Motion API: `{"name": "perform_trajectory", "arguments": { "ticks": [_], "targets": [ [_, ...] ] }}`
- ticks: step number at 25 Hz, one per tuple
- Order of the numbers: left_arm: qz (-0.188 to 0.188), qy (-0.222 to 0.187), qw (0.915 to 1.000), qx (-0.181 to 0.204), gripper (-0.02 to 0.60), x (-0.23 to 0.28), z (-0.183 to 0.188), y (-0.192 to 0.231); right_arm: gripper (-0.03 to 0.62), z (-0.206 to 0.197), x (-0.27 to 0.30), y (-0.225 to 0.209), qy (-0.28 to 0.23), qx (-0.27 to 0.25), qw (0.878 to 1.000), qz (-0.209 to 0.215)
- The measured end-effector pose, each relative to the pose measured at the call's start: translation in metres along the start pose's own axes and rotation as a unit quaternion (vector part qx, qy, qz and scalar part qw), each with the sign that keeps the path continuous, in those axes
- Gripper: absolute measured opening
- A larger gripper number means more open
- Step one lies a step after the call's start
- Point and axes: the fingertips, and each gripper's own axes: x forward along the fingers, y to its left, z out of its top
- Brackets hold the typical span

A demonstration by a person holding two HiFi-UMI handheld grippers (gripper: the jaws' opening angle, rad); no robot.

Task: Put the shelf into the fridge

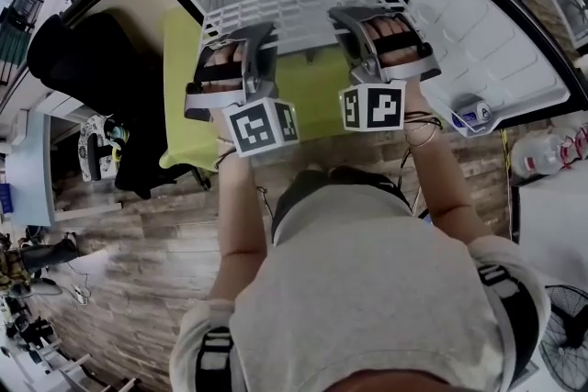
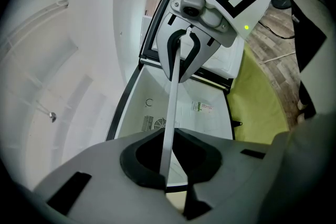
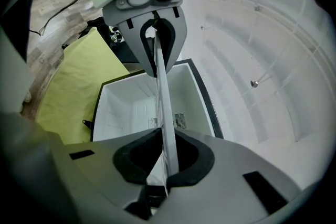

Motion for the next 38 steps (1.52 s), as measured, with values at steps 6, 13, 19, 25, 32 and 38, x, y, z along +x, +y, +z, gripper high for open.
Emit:
{"name": "perform_trajectory", "arguments": {
  "ticks": [6, 13, 19, 25, 32, 38],
  "targets": [
    [0.01, -0.016, 0.9998, -0.001, 0.055, 0.006, -0.006, 0.013, 0.046, 0.005, 0.009, -0.013, 0.011, -0.016, 1.0, -0.013],
    [0.015, -0.031, 0.9994, -0.002, 0.054, 0.014, -0.009, 0.02, 0.046, 0.004, 0.016, -0.019, 0.021, -0.025, 0.999, -0.018],
    [0.017, -0.035, 0.9992, 0.005, 0.054, 0.021, -0.012, 0.026, 0.044, 0.004, 0.024, -0.022, 0.026, -0.026, 0.999, -0.022],
    [0.017, -0.037, 0.9992, 0.003, 0.054, 0.024, -0.015, 0.026, 0.046, 0.004, 0.028, -0.022, 0.03, -0.027, 0.999, -0.024],
    [0.016, -0.039, 0.9991, 0.0, 0.054, 0.026, -0.016, 0.025, 0.044, 0.004, 0.029, -0.021, 0.033, -0.03, 0.999, -0.029],
    [0.003, -0.029, 0.9995, -0.015, 0.055, 0.031, -0.017, 0.016, 0.047, -0.001, 0.034, -0.011, 0.036, 0.003, 0.999, -0.008]
  ]
}}
